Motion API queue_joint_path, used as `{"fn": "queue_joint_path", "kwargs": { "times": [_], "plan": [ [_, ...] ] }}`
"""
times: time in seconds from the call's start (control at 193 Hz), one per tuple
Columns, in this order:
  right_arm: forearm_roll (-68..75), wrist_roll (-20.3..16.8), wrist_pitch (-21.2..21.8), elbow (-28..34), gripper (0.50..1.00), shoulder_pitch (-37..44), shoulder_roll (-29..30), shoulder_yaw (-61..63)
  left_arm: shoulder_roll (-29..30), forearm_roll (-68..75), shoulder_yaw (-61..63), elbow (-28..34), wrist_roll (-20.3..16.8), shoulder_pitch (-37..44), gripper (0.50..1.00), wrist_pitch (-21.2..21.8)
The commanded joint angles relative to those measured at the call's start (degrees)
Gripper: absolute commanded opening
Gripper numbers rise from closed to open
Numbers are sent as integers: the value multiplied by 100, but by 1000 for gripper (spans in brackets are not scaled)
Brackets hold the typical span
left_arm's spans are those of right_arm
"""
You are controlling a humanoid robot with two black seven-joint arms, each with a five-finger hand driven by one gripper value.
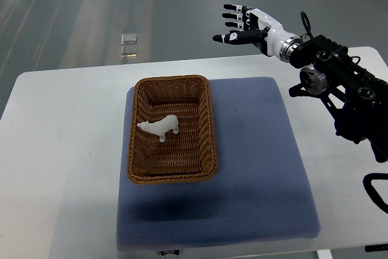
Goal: Place white bear in brown basket with right hand
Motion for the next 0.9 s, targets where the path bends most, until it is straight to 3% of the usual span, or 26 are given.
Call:
{"fn": "queue_joint_path", "kwargs": {
  "times": [0.0, 0.239, 0.384, 0.467, 0.893],
  "plan": [
    [907, -2, -9, -57, 924, -123, -52, 96, 0, 0, 0, 0, 1, 1, 1000, 5],
    [2814, 209, -18, -611, 924, -193, -52, 114, 0, 0, 0, -35, 1, 1, 1000, 32],
    [3790, 1228, -9, -804, 924, -316, 18, 114, 0, 0, 0, -44, 1, 1, 1000, 49],
    [3992, 1562, 17, -848, 926, -334, 62, 105, 0, 0, 0, -35, 1, 1, 1000, 49],
    [4019, 2055, 474, -1578, 926, -474, 739, 96, 0, 0, 0, -52, 1, 1, 1000, 40]
  ]
}}
